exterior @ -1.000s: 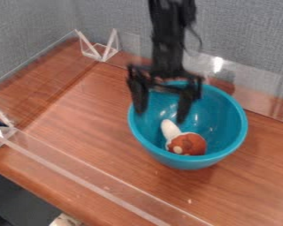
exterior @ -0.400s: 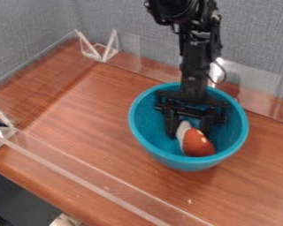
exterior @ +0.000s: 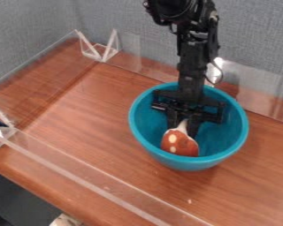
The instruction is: Remove the mushroom from inside the blue bowl and put it on the table
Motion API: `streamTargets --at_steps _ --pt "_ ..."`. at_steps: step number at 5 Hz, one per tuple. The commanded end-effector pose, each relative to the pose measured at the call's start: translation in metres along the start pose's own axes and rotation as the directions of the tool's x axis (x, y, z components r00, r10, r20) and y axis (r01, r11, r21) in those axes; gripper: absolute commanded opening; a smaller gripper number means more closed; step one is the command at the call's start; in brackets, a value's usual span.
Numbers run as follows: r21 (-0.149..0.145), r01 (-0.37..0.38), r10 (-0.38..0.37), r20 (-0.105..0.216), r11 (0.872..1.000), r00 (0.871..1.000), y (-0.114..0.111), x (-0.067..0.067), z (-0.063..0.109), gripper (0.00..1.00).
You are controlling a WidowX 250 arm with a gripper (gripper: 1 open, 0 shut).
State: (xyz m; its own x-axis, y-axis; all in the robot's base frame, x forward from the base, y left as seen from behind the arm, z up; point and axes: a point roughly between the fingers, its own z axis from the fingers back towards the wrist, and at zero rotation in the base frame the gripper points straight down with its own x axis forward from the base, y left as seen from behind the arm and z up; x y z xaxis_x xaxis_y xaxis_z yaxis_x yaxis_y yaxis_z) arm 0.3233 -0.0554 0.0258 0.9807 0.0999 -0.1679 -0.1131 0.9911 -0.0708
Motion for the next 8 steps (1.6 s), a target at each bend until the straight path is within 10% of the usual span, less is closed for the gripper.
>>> streamTargets --at_steps 1,8 --pt "-0.007 0.02 -0.02 0.017 1.0 1.0 -0.001 -0.001 -0.001 0.0" --pt "-0.023 0.035 -0.034 0.018 0.999 0.999 -0.001 -0.011 0.012 0.0"
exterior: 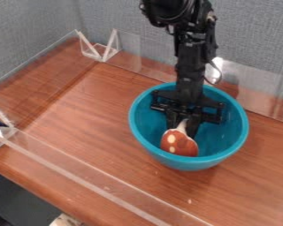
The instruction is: Remove the mushroom from inside the blue bowl and put it on the table
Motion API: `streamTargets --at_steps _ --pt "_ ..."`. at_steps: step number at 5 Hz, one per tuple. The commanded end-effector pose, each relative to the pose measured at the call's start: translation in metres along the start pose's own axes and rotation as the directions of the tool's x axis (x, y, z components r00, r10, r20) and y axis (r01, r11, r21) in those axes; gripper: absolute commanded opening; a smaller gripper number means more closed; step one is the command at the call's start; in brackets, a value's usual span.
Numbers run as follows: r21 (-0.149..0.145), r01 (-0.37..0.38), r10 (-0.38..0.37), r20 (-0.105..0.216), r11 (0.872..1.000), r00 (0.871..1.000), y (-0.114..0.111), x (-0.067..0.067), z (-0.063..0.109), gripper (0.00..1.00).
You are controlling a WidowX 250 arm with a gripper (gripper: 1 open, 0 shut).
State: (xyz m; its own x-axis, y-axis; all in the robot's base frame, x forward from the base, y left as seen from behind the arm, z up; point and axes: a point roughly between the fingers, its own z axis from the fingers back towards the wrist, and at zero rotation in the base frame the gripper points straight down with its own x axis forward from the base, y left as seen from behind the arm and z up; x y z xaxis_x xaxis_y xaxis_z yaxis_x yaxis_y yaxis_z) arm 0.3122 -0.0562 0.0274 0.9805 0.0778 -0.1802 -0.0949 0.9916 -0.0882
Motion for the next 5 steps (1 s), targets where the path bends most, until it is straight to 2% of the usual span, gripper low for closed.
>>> streamTargets --at_steps 1,5 --pt "-0.011 0.016 -0.016 0.032 1.0 0.999 -0.0018 -0.0017 0.0143 0.0" --pt "-0.016 0.014 -0.013 0.023 1.0 1.0 0.001 -0.0041 0.0162 0.0"
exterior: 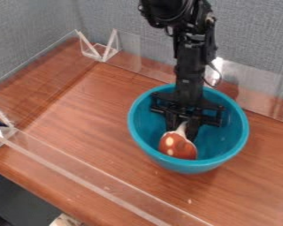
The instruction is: Remove the mushroom from inside the blue bowl and put it on the table
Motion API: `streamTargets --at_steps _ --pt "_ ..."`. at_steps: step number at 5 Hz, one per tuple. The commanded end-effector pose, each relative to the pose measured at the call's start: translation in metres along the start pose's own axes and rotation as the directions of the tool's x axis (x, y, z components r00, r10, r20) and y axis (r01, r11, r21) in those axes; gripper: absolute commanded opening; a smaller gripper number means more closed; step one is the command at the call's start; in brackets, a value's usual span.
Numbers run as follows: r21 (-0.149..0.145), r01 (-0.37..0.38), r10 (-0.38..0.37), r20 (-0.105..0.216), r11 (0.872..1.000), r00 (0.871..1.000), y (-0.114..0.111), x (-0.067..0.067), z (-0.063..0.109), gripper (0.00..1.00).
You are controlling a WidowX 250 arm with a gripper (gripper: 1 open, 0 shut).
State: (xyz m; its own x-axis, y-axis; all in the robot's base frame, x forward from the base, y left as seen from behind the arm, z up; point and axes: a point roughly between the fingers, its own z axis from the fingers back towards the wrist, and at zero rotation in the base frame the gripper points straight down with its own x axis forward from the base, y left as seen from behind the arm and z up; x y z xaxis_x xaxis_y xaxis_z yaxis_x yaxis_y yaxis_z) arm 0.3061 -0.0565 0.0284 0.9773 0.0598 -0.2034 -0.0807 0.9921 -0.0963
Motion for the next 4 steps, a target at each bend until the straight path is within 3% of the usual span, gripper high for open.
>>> streamTargets --at_steps 1,4 --pt "-0.018 0.006 -0.005 0.059 1.0 0.998 0.0 -0.001 0.026 0.0" --pt "-0.038 0.04 -0.036 0.086 0.998 0.996 0.001 -0.01 0.052 0.0"
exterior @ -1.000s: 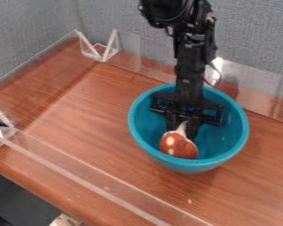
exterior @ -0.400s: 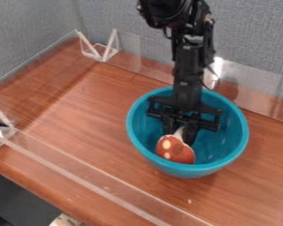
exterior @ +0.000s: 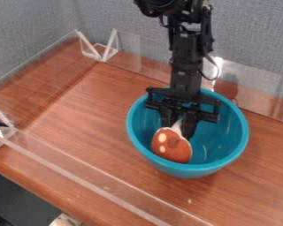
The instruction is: Remove the mushroom from inside the blue bowl and put it on the table
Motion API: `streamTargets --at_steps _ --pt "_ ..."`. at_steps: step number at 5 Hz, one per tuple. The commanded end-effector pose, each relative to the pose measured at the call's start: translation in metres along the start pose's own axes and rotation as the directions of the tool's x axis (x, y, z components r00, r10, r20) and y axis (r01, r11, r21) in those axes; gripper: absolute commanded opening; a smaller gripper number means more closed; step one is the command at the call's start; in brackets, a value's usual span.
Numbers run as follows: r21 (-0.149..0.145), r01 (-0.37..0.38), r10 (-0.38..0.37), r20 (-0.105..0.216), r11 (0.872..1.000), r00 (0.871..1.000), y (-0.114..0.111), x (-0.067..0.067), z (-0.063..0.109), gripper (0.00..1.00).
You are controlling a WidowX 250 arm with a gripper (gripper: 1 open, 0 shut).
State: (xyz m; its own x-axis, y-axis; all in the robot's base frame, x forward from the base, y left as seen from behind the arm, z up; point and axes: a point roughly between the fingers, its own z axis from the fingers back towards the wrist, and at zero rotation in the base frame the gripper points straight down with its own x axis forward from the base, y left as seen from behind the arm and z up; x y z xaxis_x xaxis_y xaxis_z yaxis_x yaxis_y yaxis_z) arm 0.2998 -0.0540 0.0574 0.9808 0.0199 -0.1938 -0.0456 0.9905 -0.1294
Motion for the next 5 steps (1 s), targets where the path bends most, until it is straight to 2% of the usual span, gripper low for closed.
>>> streamTargets --at_steps 1,3,4,5 --pt "-0.018 0.012 -0.01 0.089 1.0 0.996 0.001 -0.001 0.033 0.0" --pt "-0.039 0.035 -0.029 0.144 0.999 0.989 0.02 -0.014 0.074 0.0" --pt "-0.049 0.016 -0.007 0.188 0.999 0.982 0.05 -0.03 0.108 0.0" --pt "-0.044 -0.098 0.105 0.212 0.994 0.972 0.096 -0.043 0.139 0.0"
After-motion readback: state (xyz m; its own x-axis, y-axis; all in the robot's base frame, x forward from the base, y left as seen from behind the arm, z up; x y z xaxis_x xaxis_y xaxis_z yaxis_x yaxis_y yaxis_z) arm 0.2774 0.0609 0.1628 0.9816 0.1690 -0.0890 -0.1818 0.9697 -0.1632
